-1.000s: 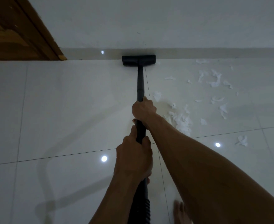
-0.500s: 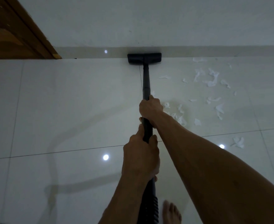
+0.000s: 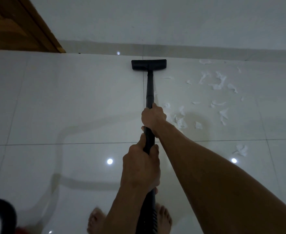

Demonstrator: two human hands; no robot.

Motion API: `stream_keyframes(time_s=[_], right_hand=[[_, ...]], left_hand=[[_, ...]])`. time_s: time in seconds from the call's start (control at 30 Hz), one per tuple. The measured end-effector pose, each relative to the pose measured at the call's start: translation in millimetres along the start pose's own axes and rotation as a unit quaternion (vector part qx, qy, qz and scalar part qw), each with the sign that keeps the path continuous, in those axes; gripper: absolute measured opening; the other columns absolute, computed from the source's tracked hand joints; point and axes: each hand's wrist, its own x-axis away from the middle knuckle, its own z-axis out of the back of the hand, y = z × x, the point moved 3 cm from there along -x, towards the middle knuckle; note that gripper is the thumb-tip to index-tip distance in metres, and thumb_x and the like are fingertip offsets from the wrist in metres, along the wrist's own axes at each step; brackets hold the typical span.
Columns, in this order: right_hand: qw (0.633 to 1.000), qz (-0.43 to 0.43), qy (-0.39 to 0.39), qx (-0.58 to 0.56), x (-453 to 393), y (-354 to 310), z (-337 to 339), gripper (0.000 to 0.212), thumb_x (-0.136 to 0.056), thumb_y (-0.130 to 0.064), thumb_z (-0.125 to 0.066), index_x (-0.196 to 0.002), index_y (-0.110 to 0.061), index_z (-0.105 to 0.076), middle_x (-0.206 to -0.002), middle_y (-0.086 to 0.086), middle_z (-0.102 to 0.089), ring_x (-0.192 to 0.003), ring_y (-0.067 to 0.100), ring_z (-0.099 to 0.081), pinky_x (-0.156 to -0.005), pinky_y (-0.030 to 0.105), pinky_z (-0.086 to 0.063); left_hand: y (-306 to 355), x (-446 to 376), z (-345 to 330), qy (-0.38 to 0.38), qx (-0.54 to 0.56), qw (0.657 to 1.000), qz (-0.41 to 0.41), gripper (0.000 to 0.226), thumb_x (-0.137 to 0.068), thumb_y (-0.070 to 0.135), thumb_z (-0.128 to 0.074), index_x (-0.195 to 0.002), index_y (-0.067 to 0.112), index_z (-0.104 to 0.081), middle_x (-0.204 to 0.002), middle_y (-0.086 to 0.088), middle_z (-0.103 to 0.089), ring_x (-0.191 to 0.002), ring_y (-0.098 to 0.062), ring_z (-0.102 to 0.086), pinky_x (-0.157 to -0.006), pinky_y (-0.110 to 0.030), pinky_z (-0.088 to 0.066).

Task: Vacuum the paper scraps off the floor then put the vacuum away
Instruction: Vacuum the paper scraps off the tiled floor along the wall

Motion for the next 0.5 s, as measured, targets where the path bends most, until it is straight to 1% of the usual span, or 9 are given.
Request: stream_keyframes(time_s=[0.03,0.1,0.2,0.23,0.3,0.33,0.4,0.43,0.5], right_hand=[[1.0,0.002,-0.003,0.01,3.5,4.7,0.7,0.042,-0.101,-0.019,-0.041,-0.143,-0.013,-0.042,-0.118,0.007,-0.058,-0.058,0.009,-0.048,-0.042,0.019,-0.032],[1.0,-0.004,-0.009,0.005,12.4,13.9,1.0,0.042,-0.101,-0.019,-0.042,-0.143,-0.013,-0.042,-0.116,0.007,-0.058,-0.057,0.009,-0.05,-0.041,0.018,-0.034],[1.0,-0.018,-0.013,-0.003,28.7,27.7,0.5,0.042,-0.101,-0.018,-0.043,-0.142,-0.012,-0.042,-0.12,0.009,-0.06,-0.059,0.011,-0.053,-0.045,0.022,-0.038],[1.0,-0.024,-0.012,-0.011,35.5,31.5,-0.3,0.042,-0.1,-0.017,-0.043,-0.142,-0.012,-0.041,-0.121,0.01,-0.06,-0.061,0.012,-0.055,-0.047,0.024,-0.043],[0.999,-0.039,-0.018,-0.033,50.5,38.9,-2.4,0.043,-0.099,-0.016,-0.043,-0.142,-0.013,-0.041,-0.119,0.011,-0.062,-0.07,0.018,-0.064,-0.059,0.032,-0.057],[0.998,-0.043,-0.019,-0.042,58.2,42.5,-3.6,0.043,-0.099,-0.016,-0.044,-0.142,-0.013,-0.041,-0.118,0.011,-0.062,-0.071,0.019,-0.064,-0.062,0.033,-0.059],[0.998,-0.04,-0.02,-0.032,72.9,49.3,-5.7,0.042,-0.1,-0.015,-0.043,-0.141,-0.012,-0.041,-0.119,0.011,-0.062,-0.066,0.016,-0.061,-0.056,0.027,-0.053],[0.999,-0.032,-0.021,-0.019,80.0,52.9,-7.9,0.041,-0.1,-0.014,-0.043,-0.141,-0.01,-0.042,-0.12,0.011,-0.061,-0.068,0.017,-0.062,-0.058,0.027,-0.053],[1.0,-0.016,-0.019,0.001,95.8,60.1,-13.8,0.038,-0.1,-0.013,-0.042,-0.137,-0.007,-0.047,-0.124,0.012,-0.058,-0.079,0.021,-0.065,-0.069,0.033,-0.057]], left_hand=[[-3.0,4.4,-3.5,0.001,0.002,1.0,0.005,0.042,-0.1,0.038,-0.051,-0.142,0.037,-0.045,-0.075,-0.011,-0.069,-0.066,-0.033,-0.072,-0.064,-0.049,-0.063],[-7.5,14.2,-8.5,0.0,0.001,1.0,0.007,0.042,-0.1,0.038,-0.051,-0.142,0.037,-0.046,-0.074,-0.009,-0.068,-0.066,-0.032,-0.072,-0.065,-0.049,-0.063],[-13.8,31.6,-12.2,-0.003,-0.01,1.0,0.008,0.044,-0.1,0.038,-0.051,-0.143,0.034,-0.046,-0.075,-0.007,-0.066,-0.069,-0.032,-0.073,-0.068,-0.048,-0.063],[-16.3,38.0,-12.6,-0.004,-0.013,1.0,0.01,0.045,-0.1,0.038,-0.051,-0.144,0.033,-0.045,-0.075,-0.006,-0.065,-0.07,-0.033,-0.073,-0.069,-0.048,-0.063],[-21.7,50.9,-11.7,-0.008,-0.018,1.0,0.013,0.046,-0.1,0.038,-0.051,-0.145,0.032,-0.044,-0.074,-0.005,-0.064,-0.071,-0.033,-0.073,-0.07,-0.049,-0.063],[-24.8,57.5,-10.7,-0.009,-0.019,1.0,0.014,0.047,-0.1,0.039,-0.051,-0.146,0.031,-0.044,-0.074,-0.005,-0.063,-0.071,-0.034,-0.073,-0.07,-0.049,-0.063],[-32.0,71.6,-8.0,-0.013,-0.024,1.0,0.011,0.047,-0.1,0.038,-0.051,-0.146,0.03,-0.043,-0.074,-0.005,-0.063,-0.072,-0.033,-0.074,-0.071,-0.048,-0.063],[-36.8,78.9,-6.3,-0.016,-0.028,0.999,0.006,0.047,-0.1,0.038,-0.051,-0.146,0.03,-0.043,-0.073,-0.004,-0.062,-0.072,-0.033,-0.074,-0.07,-0.048,-0.063],[-48.7,93.2,-3.7,-0.019,-0.031,0.999,0.003,0.046,-0.101,0.036,-0.051,-0.146,0.032,-0.043,-0.074,-0.004,-0.063,-0.071,-0.032,-0.074,-0.069,-0.048,-0.063]])
